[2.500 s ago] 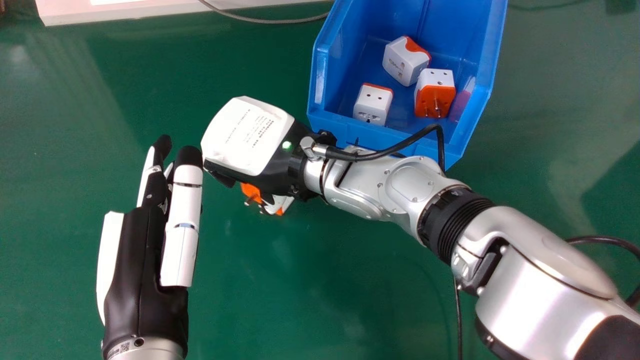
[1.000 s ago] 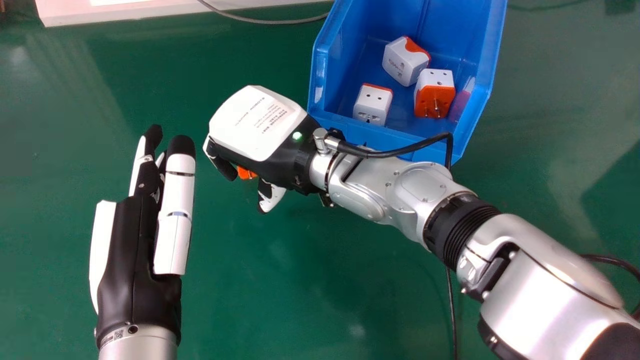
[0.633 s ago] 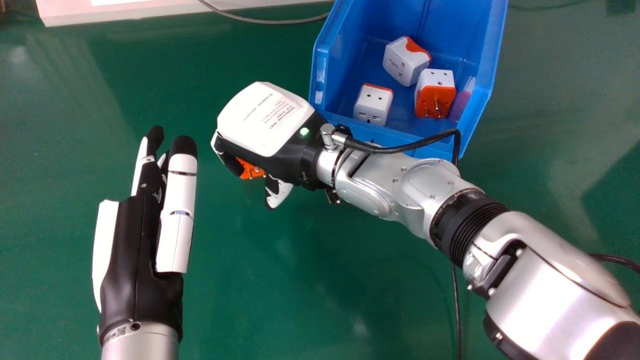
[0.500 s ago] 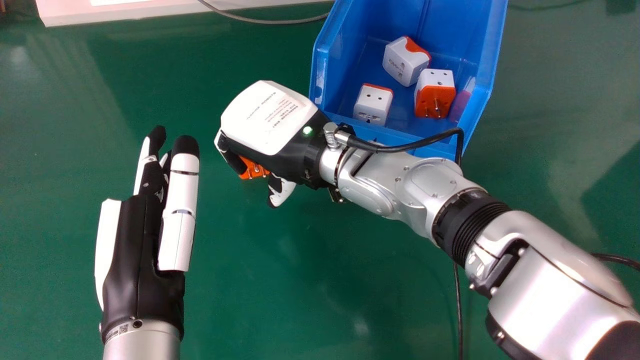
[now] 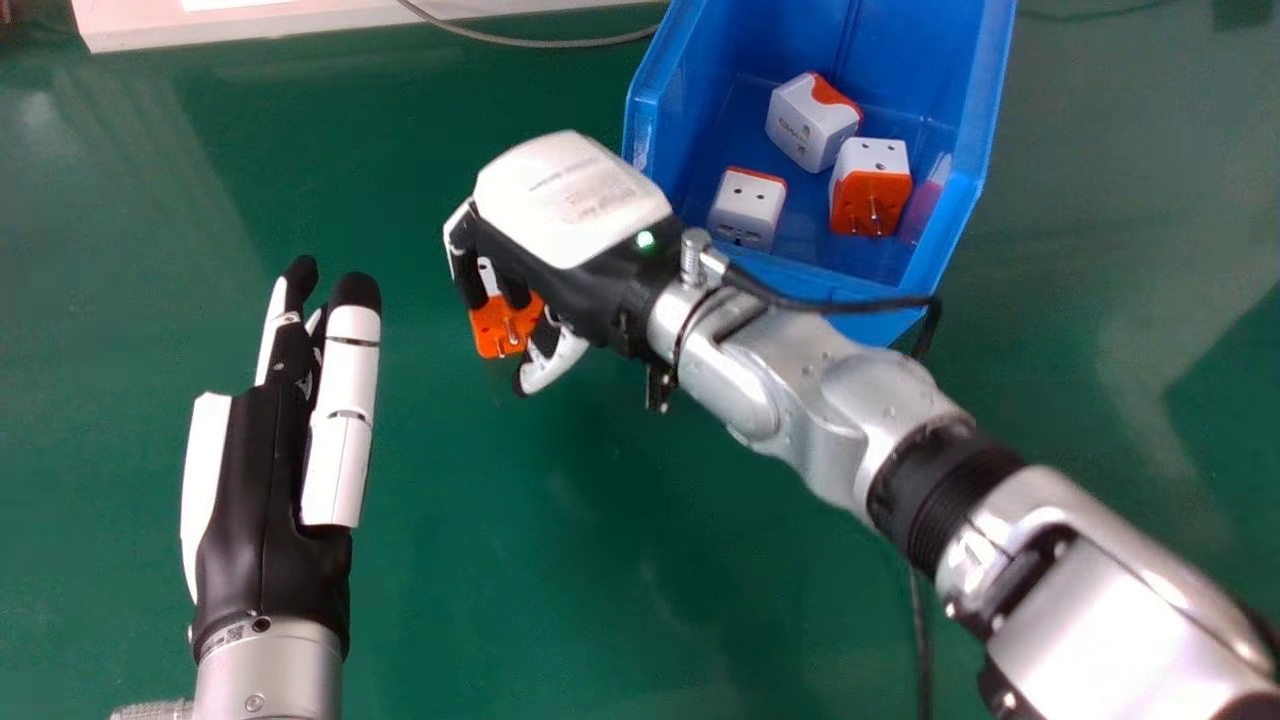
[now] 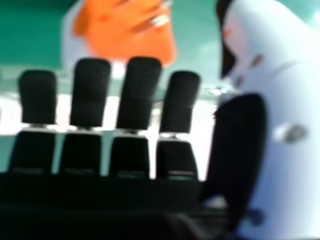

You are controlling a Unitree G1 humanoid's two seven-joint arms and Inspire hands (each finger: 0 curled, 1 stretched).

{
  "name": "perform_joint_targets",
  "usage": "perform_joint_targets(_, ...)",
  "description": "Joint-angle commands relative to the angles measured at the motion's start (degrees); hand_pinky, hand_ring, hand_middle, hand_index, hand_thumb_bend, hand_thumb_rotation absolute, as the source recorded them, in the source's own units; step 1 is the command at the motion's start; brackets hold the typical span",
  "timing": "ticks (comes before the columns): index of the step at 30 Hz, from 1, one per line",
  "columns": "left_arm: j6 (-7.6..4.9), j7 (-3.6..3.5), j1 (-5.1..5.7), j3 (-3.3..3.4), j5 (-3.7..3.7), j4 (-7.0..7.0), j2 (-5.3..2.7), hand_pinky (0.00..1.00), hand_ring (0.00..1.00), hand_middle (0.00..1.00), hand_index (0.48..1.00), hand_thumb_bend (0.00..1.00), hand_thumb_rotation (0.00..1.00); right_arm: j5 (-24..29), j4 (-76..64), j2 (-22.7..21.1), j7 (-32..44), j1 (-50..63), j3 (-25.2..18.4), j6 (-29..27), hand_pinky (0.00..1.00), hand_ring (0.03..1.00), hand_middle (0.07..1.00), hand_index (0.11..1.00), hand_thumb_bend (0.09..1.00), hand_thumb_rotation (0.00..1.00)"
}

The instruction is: Pick all objects and put in blue box

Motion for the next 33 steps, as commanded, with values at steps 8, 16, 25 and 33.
perform_joint_targets(8, -5.35, -1.41, -1.85, 2.86, -0.76, 3.79, 1.69, 0.9, 0.94, 0.94, 0.973, 0.46, 0.99, 2.9, -4.8, 0.6, 0.3, 0.2, -3.6, 2.6, 0.39, 0.538, 0.612, 0.499, 0.483, 0.0)
perform_joint_targets(16, -7.21, -1.13, -1.43, 2.58, -0.16, 4.84, 1.94, 0.91, 0.95, 0.94, 0.976, 0.45, 0.99, 1.4, -3.5, 2.4, -1.9, 0.5, -2.3, 5.6, 0.69, 0.833, 0.871, 0.809, 0.639, 0.0)
perform_joint_targets(25, -6.95, -0.63, -1.24, 1.49, 0.76, 4.29, 1.52, 0.91, 0.95, 0.94, 0.978, 0.45, 0.99, -0.7, -0.5, 3.8, -3.3, -1.1, -0.7, 8.8, 0.82, 0.966, 0.982, 0.957, 0.723, 0.01)
perform_joint_targets(33, -6.37, -0.38, -1.1, 0.91, 0.76, 3.71, 0.9, 0.92, 0.95, 0.94, 0.978, 0.46, 0.99, 0.8, 2.3, 5.5, -0.5, -2.2, -1.1, 9.2, 0.88, 0.995, 0.998, 0.993, 0.748, 0.04)
